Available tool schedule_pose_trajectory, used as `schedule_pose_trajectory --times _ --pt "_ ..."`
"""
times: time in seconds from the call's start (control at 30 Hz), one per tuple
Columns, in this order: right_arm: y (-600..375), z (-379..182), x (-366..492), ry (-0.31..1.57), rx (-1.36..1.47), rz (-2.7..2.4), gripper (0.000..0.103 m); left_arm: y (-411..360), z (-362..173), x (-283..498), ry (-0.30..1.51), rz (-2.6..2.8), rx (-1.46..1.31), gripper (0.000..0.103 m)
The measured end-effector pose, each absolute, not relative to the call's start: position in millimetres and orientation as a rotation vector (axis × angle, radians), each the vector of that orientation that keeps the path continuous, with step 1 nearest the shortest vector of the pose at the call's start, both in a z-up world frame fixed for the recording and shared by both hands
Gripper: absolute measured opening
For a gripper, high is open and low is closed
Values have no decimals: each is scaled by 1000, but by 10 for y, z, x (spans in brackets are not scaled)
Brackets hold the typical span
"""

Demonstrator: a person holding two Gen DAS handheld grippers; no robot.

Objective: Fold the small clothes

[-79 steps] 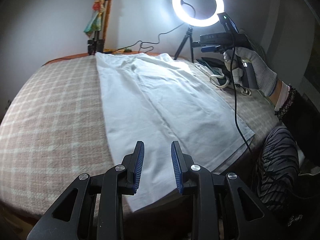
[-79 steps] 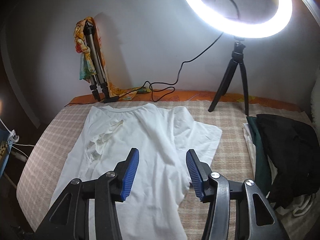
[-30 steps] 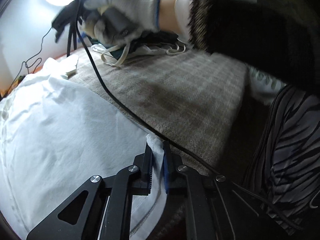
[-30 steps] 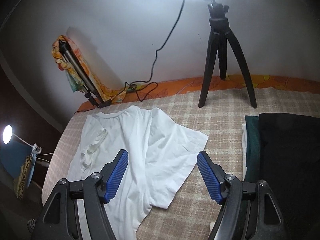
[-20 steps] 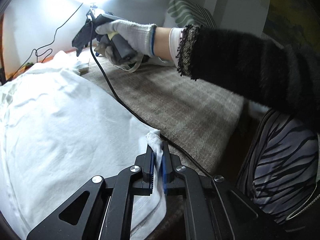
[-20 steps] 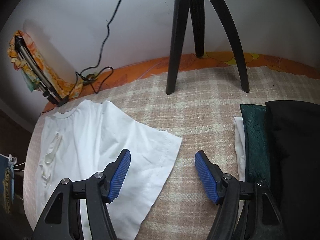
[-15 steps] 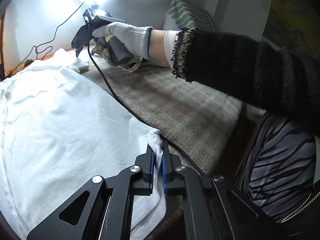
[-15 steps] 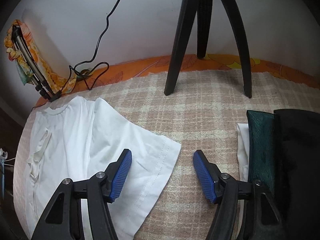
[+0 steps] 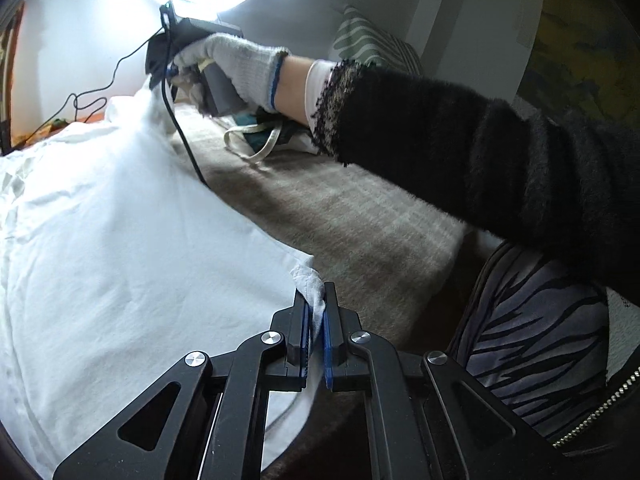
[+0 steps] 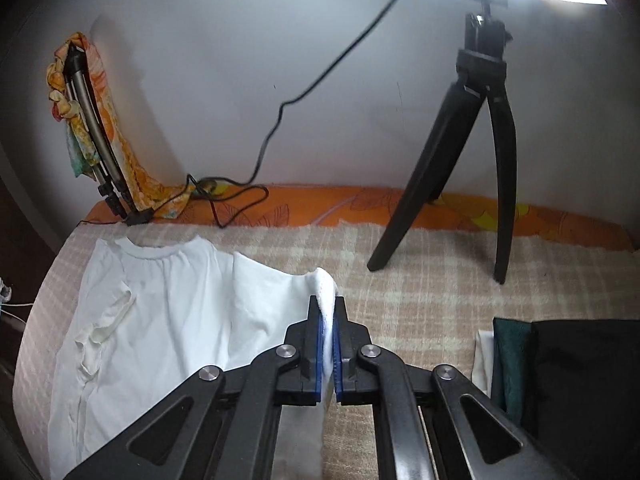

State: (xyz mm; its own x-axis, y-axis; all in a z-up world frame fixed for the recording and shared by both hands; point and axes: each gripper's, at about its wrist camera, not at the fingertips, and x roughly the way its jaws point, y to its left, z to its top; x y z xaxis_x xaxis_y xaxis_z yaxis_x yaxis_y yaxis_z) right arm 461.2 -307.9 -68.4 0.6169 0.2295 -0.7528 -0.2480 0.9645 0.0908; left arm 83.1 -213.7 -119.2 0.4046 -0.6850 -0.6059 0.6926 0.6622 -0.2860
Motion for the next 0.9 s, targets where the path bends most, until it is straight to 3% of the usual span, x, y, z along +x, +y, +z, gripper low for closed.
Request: schedule_pose_trajectory --times 0.3,0.9 --pt "-2979 -938 4673 948 -110 191 1 -2066 -1293 878 786 -864 -51 4" --pt "-2164 -303 4455 862 -121 271 1 -1321 -1199 754 722 -716 -174 4"
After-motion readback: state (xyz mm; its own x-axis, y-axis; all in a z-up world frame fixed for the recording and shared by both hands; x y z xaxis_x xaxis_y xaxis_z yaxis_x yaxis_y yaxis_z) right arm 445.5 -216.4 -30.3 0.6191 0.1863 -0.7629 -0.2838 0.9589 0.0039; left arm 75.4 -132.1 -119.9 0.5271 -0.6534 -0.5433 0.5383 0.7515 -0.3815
